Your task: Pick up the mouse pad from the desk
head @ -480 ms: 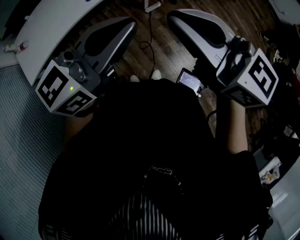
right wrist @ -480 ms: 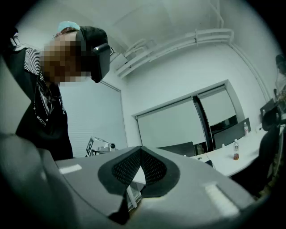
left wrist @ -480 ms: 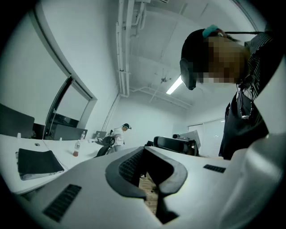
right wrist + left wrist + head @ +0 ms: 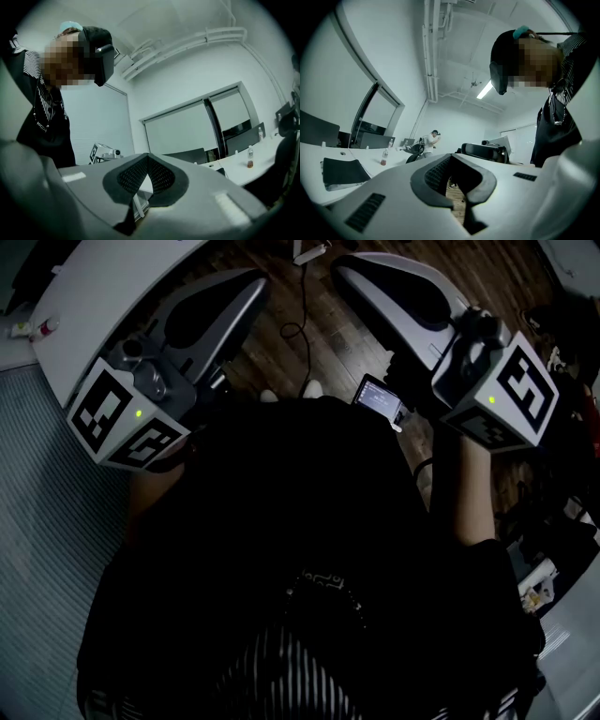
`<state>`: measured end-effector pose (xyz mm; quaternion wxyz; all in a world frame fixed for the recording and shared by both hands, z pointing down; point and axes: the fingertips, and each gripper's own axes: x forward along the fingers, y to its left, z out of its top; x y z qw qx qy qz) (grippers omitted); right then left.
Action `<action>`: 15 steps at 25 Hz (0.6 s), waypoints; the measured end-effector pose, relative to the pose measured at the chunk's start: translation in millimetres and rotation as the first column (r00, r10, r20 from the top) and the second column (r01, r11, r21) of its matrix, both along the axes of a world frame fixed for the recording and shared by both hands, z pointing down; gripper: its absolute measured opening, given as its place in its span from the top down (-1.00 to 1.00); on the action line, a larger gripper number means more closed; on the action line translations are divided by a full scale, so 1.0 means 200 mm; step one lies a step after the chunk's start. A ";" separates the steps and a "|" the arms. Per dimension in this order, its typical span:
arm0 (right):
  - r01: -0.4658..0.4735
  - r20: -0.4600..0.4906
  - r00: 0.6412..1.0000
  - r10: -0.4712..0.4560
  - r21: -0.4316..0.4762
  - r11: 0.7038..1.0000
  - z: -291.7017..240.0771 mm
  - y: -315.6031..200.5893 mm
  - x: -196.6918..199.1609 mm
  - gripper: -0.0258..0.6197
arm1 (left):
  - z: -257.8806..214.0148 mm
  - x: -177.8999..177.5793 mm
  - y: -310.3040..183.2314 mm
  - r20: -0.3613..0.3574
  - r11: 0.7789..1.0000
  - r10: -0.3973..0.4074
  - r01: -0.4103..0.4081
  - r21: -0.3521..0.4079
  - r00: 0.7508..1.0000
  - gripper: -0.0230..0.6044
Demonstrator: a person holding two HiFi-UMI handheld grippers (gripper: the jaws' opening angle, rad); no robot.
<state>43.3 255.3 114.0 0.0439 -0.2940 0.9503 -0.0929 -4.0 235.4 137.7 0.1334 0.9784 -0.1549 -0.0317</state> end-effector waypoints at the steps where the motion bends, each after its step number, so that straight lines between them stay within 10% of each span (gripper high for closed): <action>1: -0.002 -0.001 1.000 0.002 -0.002 1.000 0.00 0.00 0.00 0.91 | 0.00 0.00 0.00 0.001 1.000 -0.001 0.001 -0.001 1.000 0.90; 15: 0.022 0.058 0.998 -0.022 -0.012 1.000 0.07 -0.04 0.05 0.91 | 0.06 0.02 -0.01 0.044 0.999 -0.025 0.027 -0.033 0.999 0.90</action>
